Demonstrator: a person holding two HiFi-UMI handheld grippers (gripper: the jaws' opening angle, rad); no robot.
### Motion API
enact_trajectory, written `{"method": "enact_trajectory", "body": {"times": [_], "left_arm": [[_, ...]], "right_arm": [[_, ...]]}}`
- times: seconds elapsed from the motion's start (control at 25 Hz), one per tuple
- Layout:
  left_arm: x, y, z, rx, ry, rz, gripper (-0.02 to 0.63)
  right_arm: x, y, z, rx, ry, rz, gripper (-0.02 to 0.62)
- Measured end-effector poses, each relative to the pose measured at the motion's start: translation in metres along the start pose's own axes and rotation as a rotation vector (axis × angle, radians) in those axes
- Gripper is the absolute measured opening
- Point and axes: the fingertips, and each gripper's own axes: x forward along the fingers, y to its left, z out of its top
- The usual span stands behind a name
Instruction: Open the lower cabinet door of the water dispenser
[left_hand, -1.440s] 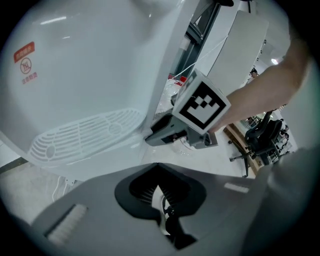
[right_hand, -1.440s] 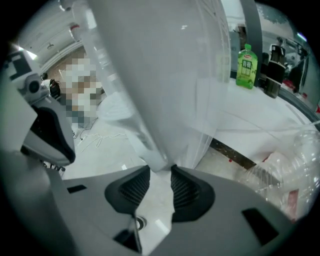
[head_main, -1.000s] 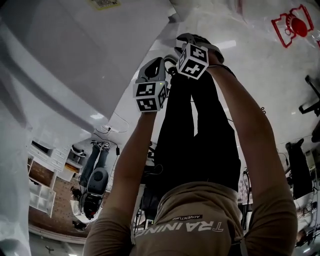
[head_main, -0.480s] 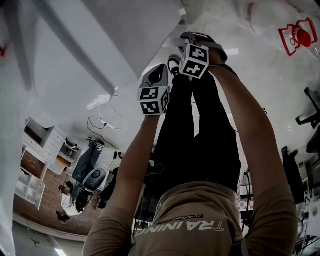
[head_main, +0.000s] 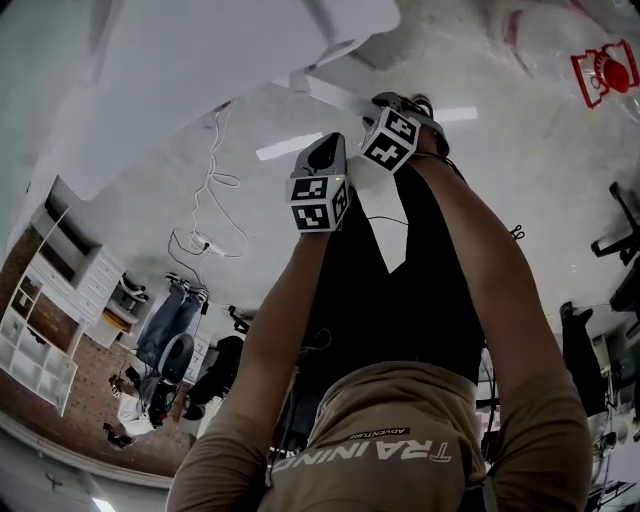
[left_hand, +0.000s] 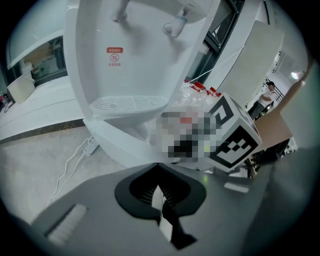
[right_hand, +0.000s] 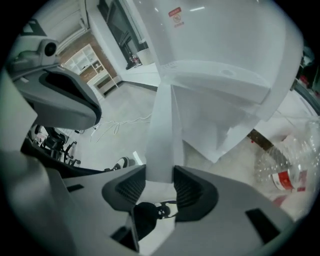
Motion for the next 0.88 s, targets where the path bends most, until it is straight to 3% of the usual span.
{"method": "enact_trajectory", "body": {"times": [0.32,0.64,0.88], "left_arm": [[-0.045,0.039,-0.051,0.031,0.018,-0.010,0.000],[-0.085,0.128,-0.094,0.010,0.011,0.031,0.000],[-0.100,0.197,-0.125,-0.066,0.009,0.040,0.000]], "right_arm": [[0.024,0.068,0.006,0.200,0.036,-0.023,0.179],[0.062,0.124,0.044,0.420,0.033,-0.037,0.181],[0.106,0.168,0.088,0.437,0.054,0.005,0.179]]}}
